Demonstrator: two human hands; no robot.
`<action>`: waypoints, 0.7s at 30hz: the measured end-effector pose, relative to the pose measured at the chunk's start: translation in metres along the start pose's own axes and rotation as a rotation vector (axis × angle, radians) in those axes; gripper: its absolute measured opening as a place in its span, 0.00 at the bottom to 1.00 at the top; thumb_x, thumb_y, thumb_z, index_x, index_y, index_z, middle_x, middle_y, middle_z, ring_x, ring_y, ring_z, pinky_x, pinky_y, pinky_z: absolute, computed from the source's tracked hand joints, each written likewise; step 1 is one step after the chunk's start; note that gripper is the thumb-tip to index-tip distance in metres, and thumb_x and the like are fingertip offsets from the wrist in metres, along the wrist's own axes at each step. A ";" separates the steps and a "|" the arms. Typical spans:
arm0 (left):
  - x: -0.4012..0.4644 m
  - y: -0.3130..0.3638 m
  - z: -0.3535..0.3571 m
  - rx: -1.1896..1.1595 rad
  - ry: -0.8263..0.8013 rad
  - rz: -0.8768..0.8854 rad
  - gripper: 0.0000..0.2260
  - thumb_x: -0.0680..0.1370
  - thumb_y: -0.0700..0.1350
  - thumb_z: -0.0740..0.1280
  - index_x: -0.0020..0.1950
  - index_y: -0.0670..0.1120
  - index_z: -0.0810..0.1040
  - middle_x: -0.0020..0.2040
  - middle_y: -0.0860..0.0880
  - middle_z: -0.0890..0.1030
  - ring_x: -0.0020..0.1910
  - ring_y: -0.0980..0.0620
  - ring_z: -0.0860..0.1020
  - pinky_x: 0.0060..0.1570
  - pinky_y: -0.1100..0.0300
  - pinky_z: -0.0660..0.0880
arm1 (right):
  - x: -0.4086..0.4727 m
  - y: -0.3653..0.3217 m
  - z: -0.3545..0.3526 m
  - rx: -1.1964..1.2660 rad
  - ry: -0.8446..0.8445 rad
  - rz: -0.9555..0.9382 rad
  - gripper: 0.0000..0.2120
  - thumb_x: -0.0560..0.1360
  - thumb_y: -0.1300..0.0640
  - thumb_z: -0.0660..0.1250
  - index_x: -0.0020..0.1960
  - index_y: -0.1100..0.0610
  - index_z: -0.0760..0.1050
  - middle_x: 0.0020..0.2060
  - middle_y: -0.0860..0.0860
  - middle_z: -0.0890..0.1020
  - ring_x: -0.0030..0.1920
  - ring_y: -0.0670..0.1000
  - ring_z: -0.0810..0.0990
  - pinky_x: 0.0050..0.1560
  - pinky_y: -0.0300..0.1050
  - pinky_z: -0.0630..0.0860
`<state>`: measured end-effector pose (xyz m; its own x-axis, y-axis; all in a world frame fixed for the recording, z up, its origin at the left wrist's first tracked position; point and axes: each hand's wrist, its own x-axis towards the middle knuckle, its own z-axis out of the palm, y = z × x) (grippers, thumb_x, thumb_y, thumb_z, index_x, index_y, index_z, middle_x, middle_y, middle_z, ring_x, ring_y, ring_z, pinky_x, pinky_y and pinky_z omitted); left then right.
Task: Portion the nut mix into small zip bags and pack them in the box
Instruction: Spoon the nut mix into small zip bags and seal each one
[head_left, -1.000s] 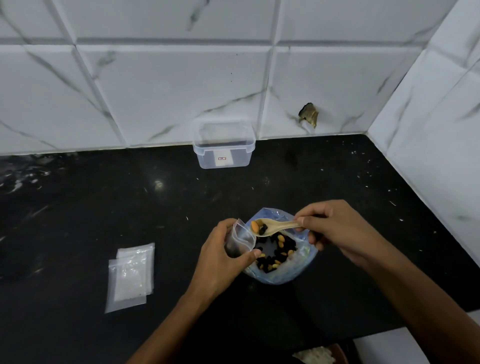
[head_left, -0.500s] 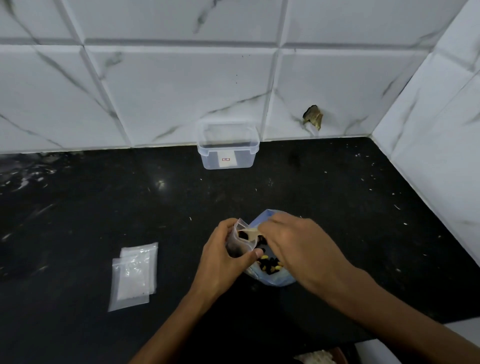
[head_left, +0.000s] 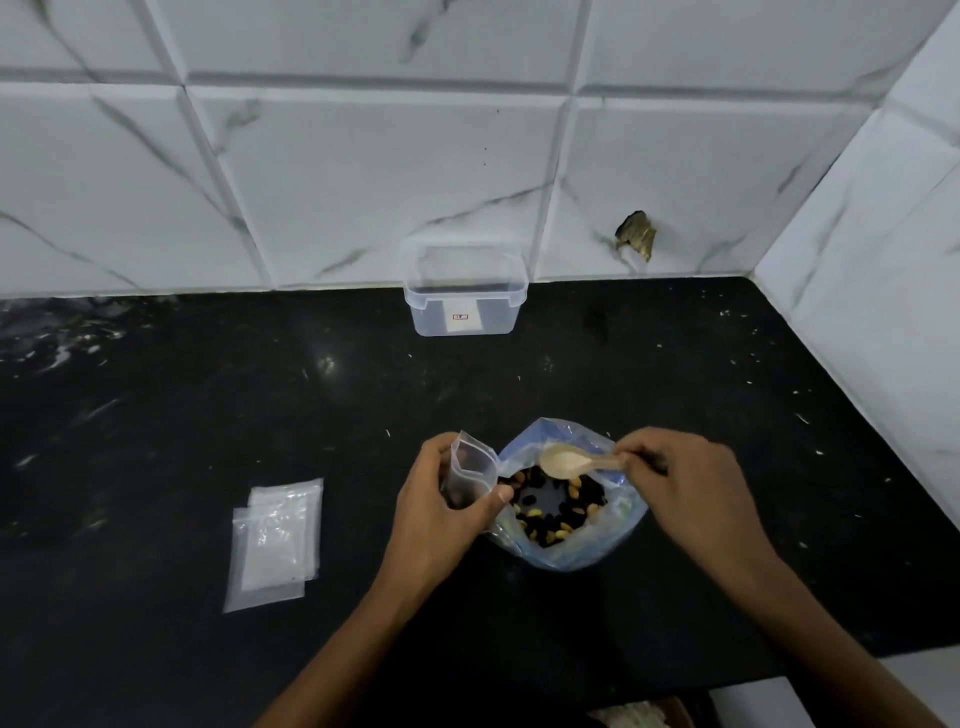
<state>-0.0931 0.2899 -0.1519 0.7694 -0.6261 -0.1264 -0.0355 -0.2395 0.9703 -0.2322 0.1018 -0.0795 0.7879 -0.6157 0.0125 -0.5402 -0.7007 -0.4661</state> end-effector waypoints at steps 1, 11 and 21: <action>0.000 0.000 0.000 0.000 0.005 -0.001 0.24 0.69 0.50 0.78 0.60 0.63 0.70 0.58 0.57 0.79 0.56 0.61 0.79 0.49 0.63 0.79 | -0.002 0.008 0.009 -0.001 -0.017 0.048 0.07 0.76 0.57 0.66 0.47 0.45 0.78 0.38 0.43 0.80 0.38 0.39 0.78 0.41 0.36 0.75; 0.000 0.005 0.001 0.023 0.008 0.008 0.25 0.70 0.50 0.77 0.61 0.63 0.69 0.58 0.58 0.78 0.57 0.62 0.78 0.49 0.64 0.78 | -0.019 0.016 0.073 -0.312 -0.049 0.115 0.09 0.78 0.48 0.60 0.53 0.46 0.77 0.46 0.44 0.78 0.47 0.44 0.73 0.50 0.40 0.73; -0.006 0.020 0.005 0.048 0.059 0.077 0.29 0.66 0.57 0.78 0.62 0.60 0.68 0.57 0.58 0.78 0.55 0.61 0.78 0.51 0.61 0.79 | -0.019 -0.038 0.036 0.065 -0.070 0.031 0.10 0.76 0.45 0.63 0.55 0.46 0.76 0.49 0.43 0.79 0.52 0.41 0.75 0.57 0.42 0.73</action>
<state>-0.1017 0.2850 -0.1327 0.7993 -0.5997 -0.0379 -0.1255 -0.2283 0.9655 -0.2166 0.1529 -0.0937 0.7909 -0.6086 -0.0633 -0.5461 -0.6554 -0.5217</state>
